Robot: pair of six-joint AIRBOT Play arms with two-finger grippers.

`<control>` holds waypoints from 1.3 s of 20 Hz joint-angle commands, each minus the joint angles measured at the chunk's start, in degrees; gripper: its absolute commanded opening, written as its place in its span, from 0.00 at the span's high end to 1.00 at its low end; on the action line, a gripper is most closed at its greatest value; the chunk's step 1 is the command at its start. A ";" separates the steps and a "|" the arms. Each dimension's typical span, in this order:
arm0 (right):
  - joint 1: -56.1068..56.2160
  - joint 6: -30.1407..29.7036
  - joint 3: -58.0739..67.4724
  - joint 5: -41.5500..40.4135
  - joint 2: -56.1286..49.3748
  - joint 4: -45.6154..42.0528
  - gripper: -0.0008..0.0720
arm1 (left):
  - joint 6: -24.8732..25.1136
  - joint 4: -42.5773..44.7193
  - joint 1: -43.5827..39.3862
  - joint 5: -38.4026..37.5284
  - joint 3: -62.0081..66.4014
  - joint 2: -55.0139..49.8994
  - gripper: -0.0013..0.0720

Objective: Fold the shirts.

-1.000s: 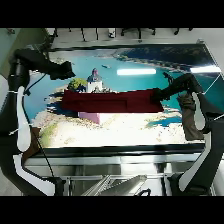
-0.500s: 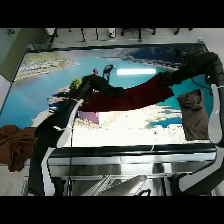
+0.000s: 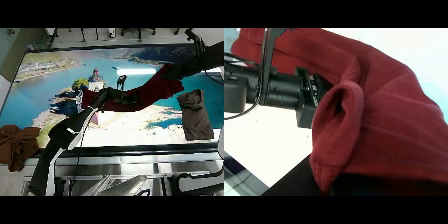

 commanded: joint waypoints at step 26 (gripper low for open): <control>43.56 23.98 0.04 63.95 -21.00 -0.48 0.75 | 11.06 -5.09 44.11 36.26 -5.75 51.32 0.95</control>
